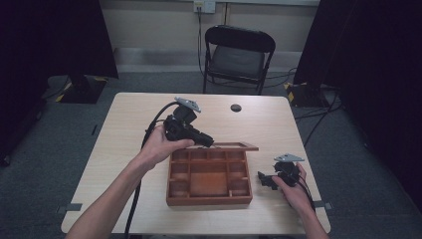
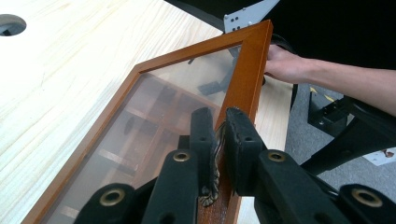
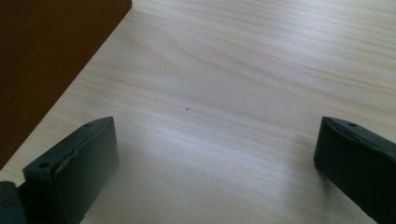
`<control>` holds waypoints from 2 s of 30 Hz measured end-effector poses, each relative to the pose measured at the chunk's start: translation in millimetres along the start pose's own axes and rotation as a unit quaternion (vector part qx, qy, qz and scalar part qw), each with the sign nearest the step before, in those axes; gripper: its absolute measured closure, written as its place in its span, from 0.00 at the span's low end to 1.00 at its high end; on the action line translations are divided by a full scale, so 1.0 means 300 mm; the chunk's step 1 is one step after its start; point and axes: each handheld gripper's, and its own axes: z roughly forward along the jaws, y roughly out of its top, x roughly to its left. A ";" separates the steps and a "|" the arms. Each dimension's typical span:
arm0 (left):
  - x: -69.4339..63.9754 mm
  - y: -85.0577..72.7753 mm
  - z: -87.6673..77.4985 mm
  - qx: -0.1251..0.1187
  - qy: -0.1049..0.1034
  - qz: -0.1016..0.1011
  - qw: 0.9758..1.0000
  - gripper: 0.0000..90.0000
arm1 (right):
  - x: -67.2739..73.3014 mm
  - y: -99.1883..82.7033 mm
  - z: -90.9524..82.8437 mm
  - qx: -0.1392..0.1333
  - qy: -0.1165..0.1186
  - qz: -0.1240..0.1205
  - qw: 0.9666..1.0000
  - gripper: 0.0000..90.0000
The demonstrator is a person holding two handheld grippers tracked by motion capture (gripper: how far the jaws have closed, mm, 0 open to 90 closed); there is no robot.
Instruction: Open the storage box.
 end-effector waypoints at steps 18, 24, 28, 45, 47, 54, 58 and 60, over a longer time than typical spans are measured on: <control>0.001 0.004 0.000 0.003 -0.001 0.003 1.000 0.91 | 0.000 0.000 0.000 0.000 0.000 0.000 1.000 0.00; 0.000 0.005 0.001 0.003 -0.002 0.003 1.000 0.91 | 0.000 0.000 0.000 0.001 0.001 0.000 1.000 0.00; -0.001 0.006 0.001 0.003 -0.001 0.003 1.000 0.91 | 0.000 0.000 0.000 0.000 0.001 0.001 1.000 0.00; -0.001 0.013 -0.002 0.010 0.003 0.006 1.000 0.91 | 0.000 0.000 0.000 0.000 0.000 0.000 1.000 0.00; -0.001 0.012 -0.002 0.009 0.002 0.007 1.000 0.91 | 0.000 0.000 0.000 0.000 0.000 0.000 1.000 0.00; -0.001 0.012 -0.001 0.010 0.001 0.006 1.000 0.91 | 0.000 0.000 0.000 0.000 0.000 0.000 1.000 0.00; -0.001 0.012 -0.001 0.010 0.001 0.006 1.000 0.91 | 0.000 0.000 0.000 0.000 0.001 0.000 1.000 0.00; 0.001 0.012 -0.001 0.005 0.002 0.004 1.000 0.91 | 0.000 0.000 0.000 0.000 0.000 0.000 1.000 0.00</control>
